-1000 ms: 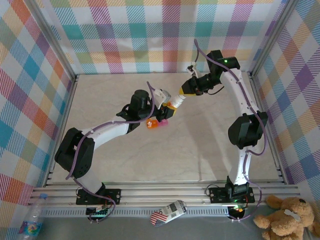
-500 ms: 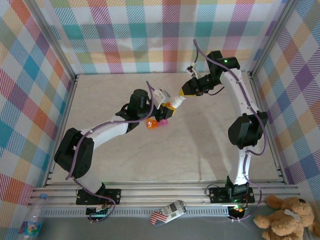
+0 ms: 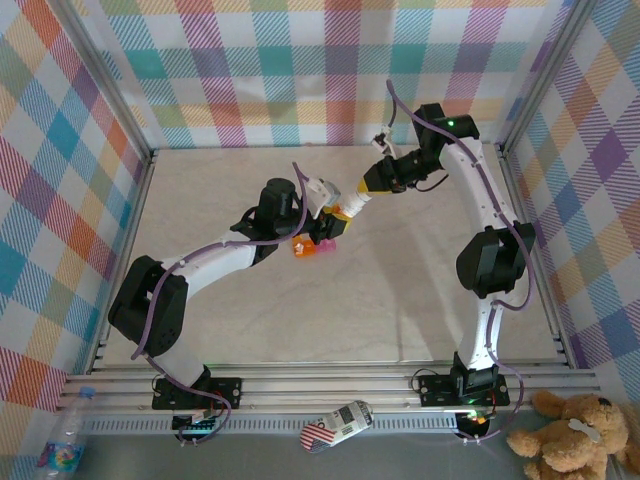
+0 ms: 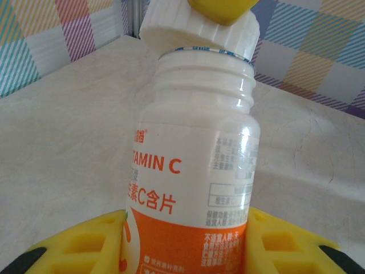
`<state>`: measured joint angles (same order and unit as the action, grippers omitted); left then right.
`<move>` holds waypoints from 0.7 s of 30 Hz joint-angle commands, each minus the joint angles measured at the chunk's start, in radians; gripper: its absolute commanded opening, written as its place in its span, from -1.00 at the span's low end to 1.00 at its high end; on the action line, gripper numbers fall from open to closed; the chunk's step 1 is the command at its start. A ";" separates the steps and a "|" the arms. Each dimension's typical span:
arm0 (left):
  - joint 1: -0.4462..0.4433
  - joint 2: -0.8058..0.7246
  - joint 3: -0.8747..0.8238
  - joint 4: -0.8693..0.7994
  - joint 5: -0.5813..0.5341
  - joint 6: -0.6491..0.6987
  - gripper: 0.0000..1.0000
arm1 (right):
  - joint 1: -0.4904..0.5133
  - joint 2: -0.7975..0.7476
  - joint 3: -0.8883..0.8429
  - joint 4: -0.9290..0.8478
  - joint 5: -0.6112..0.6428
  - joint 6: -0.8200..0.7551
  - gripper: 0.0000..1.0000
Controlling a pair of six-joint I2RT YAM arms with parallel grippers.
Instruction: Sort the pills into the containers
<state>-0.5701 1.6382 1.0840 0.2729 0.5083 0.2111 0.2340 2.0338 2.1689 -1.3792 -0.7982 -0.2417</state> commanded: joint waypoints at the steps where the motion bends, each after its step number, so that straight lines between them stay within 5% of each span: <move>1: 0.026 -0.041 0.053 0.060 -0.021 0.005 -1.00 | 0.002 -0.036 -0.027 -0.066 -0.022 -0.036 -0.35; 21: 0.038 -0.053 0.043 0.069 -0.015 -0.001 -1.00 | -0.044 -0.099 -0.035 -0.017 -0.023 0.018 -0.36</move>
<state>-0.5392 1.6302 1.0973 0.2928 0.4885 0.2199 0.2108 1.9804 2.1338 -1.3914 -0.8021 -0.2398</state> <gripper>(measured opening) 0.379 0.352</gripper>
